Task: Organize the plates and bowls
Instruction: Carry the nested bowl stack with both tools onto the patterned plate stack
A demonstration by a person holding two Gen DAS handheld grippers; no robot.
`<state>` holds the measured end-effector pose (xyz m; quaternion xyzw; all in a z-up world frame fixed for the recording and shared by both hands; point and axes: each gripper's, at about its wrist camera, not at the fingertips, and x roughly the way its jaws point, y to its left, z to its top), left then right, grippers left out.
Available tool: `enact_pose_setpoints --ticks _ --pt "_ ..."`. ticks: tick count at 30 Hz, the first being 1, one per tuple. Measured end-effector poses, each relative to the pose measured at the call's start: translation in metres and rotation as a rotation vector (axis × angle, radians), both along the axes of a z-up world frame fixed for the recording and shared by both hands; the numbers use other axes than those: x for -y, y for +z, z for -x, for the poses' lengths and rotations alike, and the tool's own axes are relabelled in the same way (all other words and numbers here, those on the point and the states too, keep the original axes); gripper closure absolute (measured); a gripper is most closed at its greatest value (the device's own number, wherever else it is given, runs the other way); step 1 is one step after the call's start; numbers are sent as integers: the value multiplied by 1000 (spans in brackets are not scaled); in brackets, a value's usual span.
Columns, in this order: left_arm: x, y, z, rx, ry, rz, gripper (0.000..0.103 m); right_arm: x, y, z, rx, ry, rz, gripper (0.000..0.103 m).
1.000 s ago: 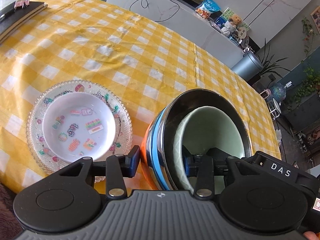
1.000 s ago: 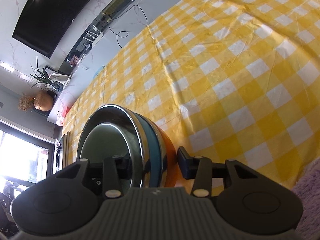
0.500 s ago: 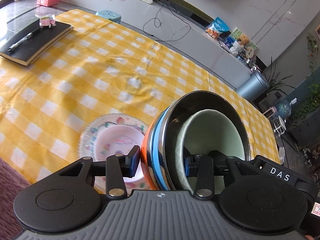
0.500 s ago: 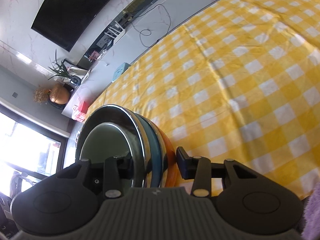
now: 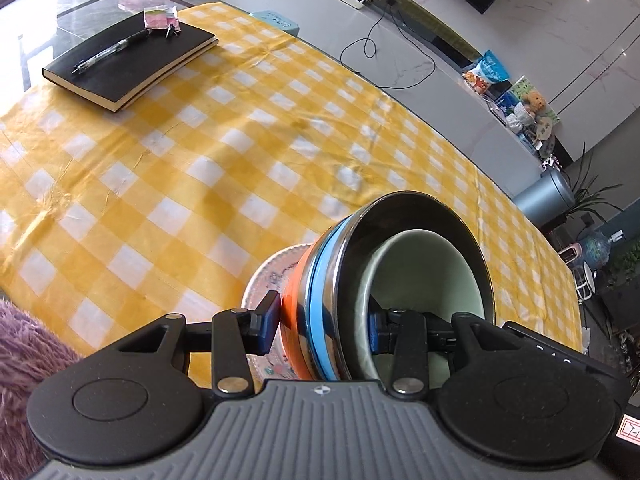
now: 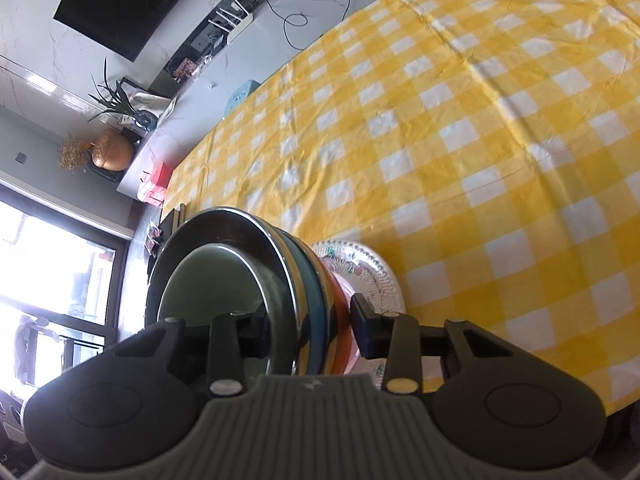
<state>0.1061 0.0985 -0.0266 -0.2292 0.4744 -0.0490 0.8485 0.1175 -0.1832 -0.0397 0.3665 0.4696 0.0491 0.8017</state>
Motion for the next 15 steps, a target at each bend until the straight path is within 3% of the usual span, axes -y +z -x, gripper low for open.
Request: enact_pose_setpoints --ticks 7,15 --pt "-6 -13 -6 -23 2 48 57 -7 -1 -7 -17 -3 52 65" --pt "-11 -19 -11 -40 22 76 57 -6 -1 -10 4 -2 36 60"
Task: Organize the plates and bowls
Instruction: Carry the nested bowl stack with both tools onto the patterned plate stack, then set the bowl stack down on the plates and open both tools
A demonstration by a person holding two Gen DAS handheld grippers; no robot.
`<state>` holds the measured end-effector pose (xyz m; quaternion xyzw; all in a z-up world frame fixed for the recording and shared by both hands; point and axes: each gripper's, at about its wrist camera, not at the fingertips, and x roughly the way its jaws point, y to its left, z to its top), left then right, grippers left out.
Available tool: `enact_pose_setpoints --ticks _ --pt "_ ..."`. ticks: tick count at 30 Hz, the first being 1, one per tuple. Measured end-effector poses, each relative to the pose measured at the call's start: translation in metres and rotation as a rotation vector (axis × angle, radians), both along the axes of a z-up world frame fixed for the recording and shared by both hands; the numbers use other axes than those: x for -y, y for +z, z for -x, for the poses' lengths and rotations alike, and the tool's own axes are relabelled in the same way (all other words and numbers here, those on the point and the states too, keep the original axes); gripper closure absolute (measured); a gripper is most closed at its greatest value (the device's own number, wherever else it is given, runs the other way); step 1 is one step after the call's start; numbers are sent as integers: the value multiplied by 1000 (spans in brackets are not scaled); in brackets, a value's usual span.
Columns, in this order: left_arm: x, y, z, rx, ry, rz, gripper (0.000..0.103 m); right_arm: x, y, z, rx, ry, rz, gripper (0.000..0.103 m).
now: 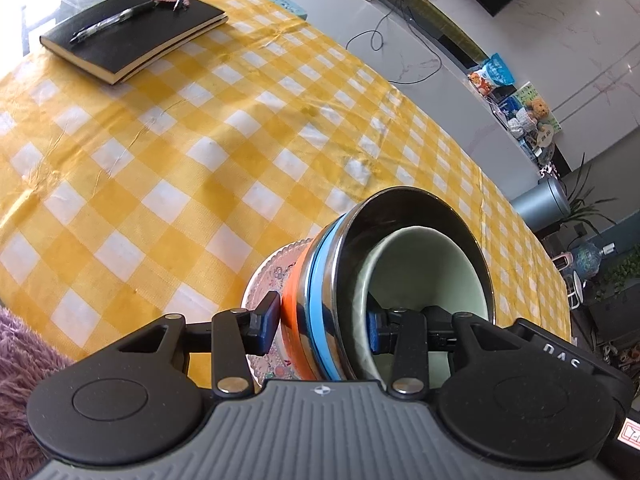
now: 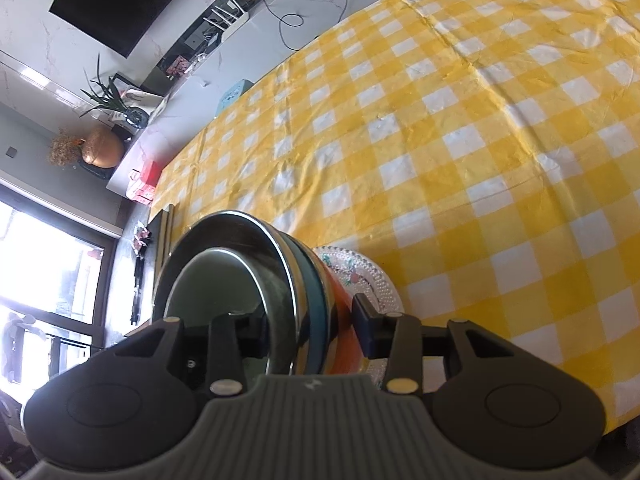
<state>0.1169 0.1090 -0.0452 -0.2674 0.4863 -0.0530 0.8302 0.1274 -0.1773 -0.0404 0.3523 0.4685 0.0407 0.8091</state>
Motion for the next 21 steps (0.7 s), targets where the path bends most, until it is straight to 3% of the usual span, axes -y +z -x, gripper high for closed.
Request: enact_pose_setpoints --ticks 5,9,12,21 --pt "-2 -1 1 15 5 17 52 0 2 1 25 3 -8 57" --pt "1 8 5 86 -3 -3 33 -4 9 4 61 14 33 52" --pt "5 21 10 144 3 -62 26 -7 17 7 91 19 74 47" --pt "16 62 34 280 -34 -168 26 -3 49 34 198 15 177 46"
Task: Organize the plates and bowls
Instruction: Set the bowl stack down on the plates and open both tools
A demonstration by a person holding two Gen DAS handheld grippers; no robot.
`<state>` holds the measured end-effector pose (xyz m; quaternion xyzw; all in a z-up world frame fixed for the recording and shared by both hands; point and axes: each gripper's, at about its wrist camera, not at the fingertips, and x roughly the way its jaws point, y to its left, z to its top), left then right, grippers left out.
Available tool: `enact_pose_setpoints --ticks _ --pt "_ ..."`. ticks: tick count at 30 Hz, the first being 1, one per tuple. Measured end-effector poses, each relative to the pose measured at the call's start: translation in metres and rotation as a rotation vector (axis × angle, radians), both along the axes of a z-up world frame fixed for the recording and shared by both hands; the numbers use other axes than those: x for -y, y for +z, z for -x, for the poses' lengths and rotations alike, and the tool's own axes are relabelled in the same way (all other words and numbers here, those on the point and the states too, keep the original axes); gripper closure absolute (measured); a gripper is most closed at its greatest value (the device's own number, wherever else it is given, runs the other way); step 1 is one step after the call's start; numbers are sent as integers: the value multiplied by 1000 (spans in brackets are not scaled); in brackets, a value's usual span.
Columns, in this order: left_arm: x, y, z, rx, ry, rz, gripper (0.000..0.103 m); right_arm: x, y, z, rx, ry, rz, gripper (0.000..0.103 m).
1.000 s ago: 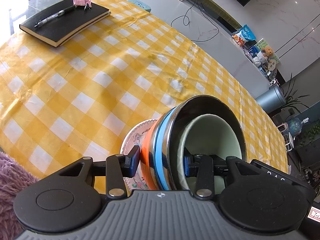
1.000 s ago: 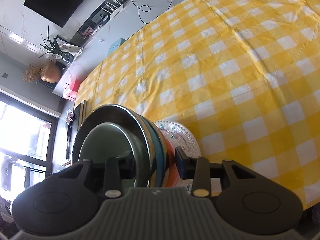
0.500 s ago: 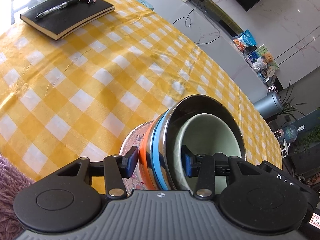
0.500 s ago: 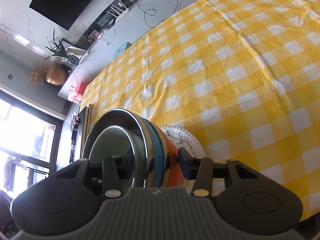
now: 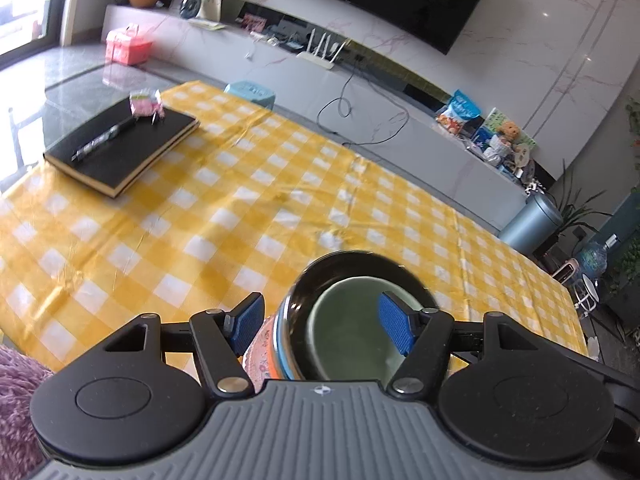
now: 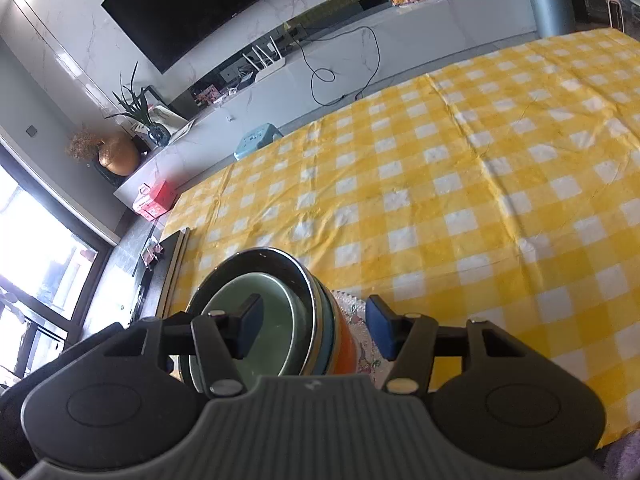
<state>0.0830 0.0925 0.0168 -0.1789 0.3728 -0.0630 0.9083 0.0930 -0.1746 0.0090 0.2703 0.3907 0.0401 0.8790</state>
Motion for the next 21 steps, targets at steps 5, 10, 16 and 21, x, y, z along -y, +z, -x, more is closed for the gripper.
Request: enact_pose_setpoints --ticks 5,10,16,21 --pt "13 28 27 113 -42 -74 26 8 21 25 77 -9 24 46" --pt "25 46 53 193 -71 -119 26 17 42 55 153 -21 62 46" --pt "42 62 91 335 -104 -265 26 27 65 97 265 -30 124 46" --pt "49 69 120 420 -110 -349 26 31 79 131 362 -14 182 44"
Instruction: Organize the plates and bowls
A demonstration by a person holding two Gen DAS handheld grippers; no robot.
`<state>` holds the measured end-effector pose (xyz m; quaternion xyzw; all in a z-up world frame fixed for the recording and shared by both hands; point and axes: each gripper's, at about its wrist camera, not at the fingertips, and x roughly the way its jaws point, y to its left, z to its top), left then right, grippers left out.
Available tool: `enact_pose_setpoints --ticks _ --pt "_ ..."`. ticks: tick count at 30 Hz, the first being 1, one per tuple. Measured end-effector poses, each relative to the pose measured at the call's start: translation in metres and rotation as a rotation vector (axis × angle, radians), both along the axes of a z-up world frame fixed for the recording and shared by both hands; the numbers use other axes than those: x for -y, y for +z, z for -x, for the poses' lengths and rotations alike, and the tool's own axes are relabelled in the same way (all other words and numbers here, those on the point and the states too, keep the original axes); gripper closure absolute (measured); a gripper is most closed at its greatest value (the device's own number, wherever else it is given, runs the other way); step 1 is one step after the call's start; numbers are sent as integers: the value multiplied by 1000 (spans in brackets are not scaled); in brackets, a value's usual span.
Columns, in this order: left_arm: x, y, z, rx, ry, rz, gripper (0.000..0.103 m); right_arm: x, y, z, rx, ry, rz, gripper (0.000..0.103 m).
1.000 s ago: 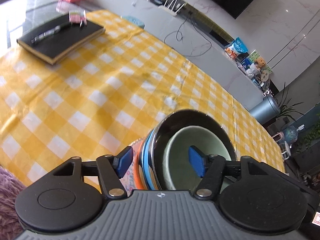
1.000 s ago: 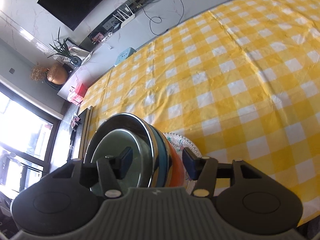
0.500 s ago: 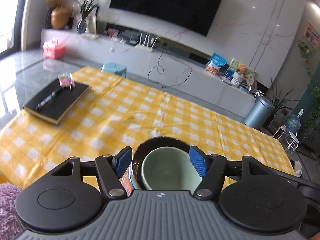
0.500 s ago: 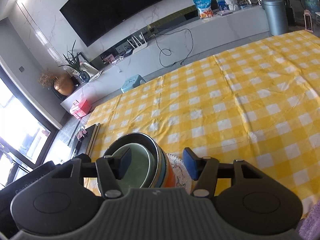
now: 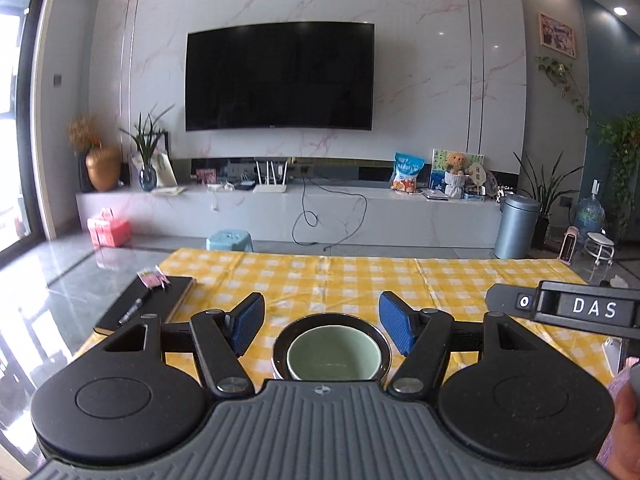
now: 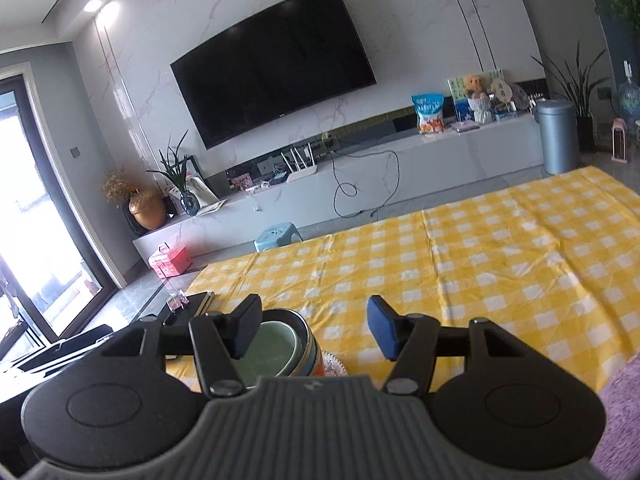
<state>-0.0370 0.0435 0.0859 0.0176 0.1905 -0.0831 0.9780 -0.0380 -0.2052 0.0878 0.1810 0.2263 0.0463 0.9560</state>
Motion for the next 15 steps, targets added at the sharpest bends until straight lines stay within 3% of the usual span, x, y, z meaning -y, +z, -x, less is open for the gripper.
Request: enact_pose_setpoints --ticks 9,15 --pt "6 -1 34 96 0 -77 17 -8 1 50 122 40 165 40" --pt "5 -25 37 28 15 -105 16 -15 -16 64 111 39 252 39"
